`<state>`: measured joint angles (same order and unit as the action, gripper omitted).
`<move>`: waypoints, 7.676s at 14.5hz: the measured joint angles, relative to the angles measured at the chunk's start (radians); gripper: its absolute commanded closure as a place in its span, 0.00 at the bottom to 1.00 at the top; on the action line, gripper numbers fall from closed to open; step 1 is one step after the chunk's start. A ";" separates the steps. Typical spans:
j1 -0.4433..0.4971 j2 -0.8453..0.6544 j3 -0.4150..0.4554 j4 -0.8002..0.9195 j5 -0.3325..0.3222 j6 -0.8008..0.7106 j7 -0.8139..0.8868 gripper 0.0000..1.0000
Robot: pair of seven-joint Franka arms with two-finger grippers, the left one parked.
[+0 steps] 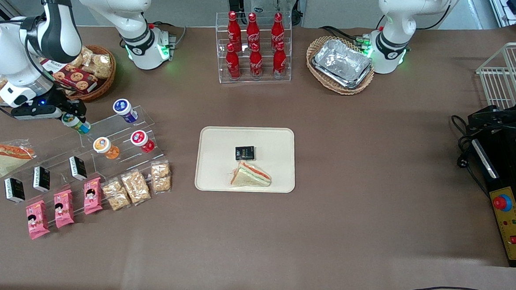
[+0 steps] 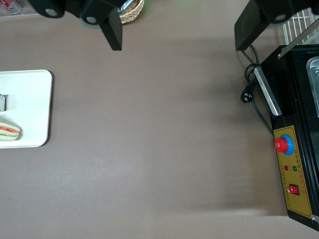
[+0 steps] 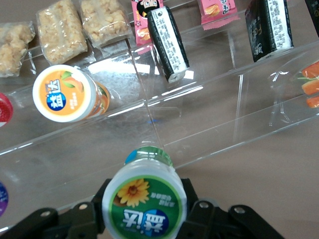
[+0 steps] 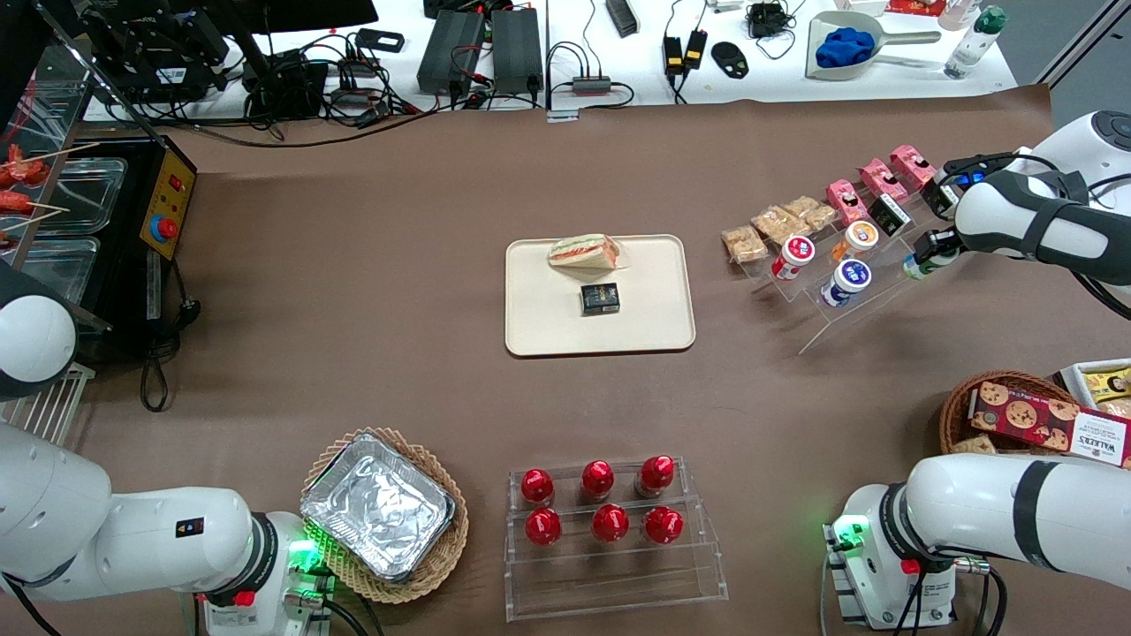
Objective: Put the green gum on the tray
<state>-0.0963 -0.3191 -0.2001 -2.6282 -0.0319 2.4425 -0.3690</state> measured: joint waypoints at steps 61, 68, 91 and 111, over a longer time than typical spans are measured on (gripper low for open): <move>0.227 0.668 0.703 0.420 -0.354 0.086 1.537 0.73; 0.227 0.701 0.703 0.411 -0.439 0.106 1.601 0.20; 0.203 0.596 0.700 0.461 -0.312 -0.025 1.462 0.15; -0.293 0.478 0.659 1.025 -0.009 -0.834 0.396 0.12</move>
<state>-0.3891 0.1586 0.4587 -1.6028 -0.0413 1.6087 0.0271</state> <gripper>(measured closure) 0.115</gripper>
